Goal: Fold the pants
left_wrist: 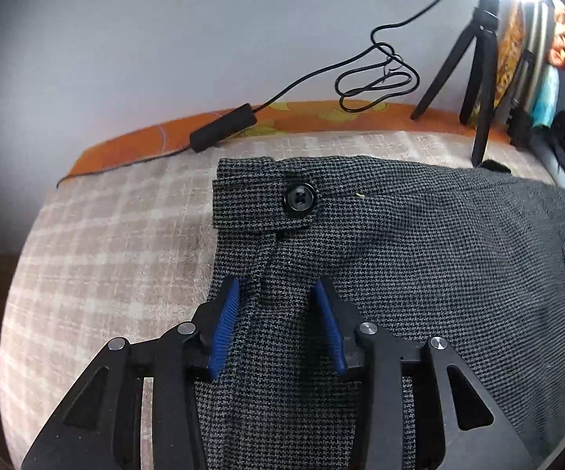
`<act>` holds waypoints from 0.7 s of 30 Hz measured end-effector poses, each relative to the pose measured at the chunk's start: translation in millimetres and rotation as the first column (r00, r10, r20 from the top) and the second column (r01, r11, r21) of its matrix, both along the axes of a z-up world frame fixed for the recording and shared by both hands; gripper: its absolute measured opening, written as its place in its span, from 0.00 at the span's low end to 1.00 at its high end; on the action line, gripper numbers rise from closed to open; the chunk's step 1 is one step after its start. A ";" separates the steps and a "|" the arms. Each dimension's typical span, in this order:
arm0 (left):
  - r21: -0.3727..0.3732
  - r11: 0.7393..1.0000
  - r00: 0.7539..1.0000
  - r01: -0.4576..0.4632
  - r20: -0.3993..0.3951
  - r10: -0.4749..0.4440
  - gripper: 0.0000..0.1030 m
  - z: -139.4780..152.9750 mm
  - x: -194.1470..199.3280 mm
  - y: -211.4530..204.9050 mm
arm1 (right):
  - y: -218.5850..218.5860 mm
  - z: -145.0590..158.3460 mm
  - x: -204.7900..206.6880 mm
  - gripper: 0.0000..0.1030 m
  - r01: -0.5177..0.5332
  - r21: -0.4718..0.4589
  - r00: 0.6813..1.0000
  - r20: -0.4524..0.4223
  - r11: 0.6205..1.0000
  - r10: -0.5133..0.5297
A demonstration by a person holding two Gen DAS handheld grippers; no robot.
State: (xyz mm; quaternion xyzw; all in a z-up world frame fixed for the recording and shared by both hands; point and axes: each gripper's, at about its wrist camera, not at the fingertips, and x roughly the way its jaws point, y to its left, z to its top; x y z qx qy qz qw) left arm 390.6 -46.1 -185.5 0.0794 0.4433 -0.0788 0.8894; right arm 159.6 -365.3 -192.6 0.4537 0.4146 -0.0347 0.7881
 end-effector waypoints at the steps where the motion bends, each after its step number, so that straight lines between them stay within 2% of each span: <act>1: 0.008 1.000 1.000 0.005 -0.004 -0.005 0.38 1.6 -1.5 -0.8 | -0.4 0.2 -2.1 0.51 -0.001 0.006 1.000 -0.003 1.000 0.001; 3: 0.007 1.000 1.000 0.009 -0.004 -0.009 0.38 9.1 -7.6 -2.6 | -0.3 2.1 -9.1 0.51 0.002 0.024 1.000 -0.006 1.000 -0.001; 5: -0.020 0.999 0.999 0.026 0.030 -0.025 0.38 23.4 -23.1 -5.5 | -2.3 2.5 -16.9 0.55 0.023 0.014 1.000 -0.014 1.000 -0.023; 7: -0.056 0.996 0.996 0.074 0.058 -0.071 0.38 37.2 -44.1 -13.3 | -9.5 3.2 -28.1 0.62 0.059 0.006 0.998 -0.008 0.998 -0.059; 9: -0.062 0.988 0.988 0.144 0.064 -0.140 0.38 43.8 -60.5 -28.3 | -13.0 0.6 -28.2 0.62 0.071 0.030 0.997 0.001 0.997 -0.071; 13: -0.058 0.967 0.968 0.247 0.054 -0.244 0.38 47.2 -79.8 -63.5 | -18.0 -1.5 -19.0 0.65 0.101 0.068 0.995 0.017 0.993 -0.102; 16: -0.092 0.962 0.966 0.259 0.037 -0.257 0.38 46.7 -76.5 -77.3 | -13.7 -3.3 -6.1 0.66 0.102 0.114 0.994 0.017 0.988 -0.104; 17: -0.107 0.960 0.966 0.258 0.033 -0.256 0.38 46.6 -74.7 -81.5 | -11.1 -1.1 -0.4 0.67 0.107 0.082 0.994 0.011 0.991 -0.108; 18: -0.117 0.960 0.967 0.255 0.030 -0.253 0.38 47.3 -73.0 -85.0 | -8.9 1.0 4.3 0.65 0.107 0.052 0.994 0.006 0.993 -0.107; 19: -0.123 0.959 0.967 0.254 0.031 -0.252 0.38 47.3 -70.9 -87.0 | -6.4 4.3 9.5 0.53 0.105 0.011 0.994 -0.011 0.994 -0.105; 21: -0.136 0.957 0.967 0.255 0.029 -0.254 0.38 46.4 -65.9 -93.8 | -4.6 9.1 12.9 0.31 0.087 -0.005 0.996 -0.008 0.996 -0.087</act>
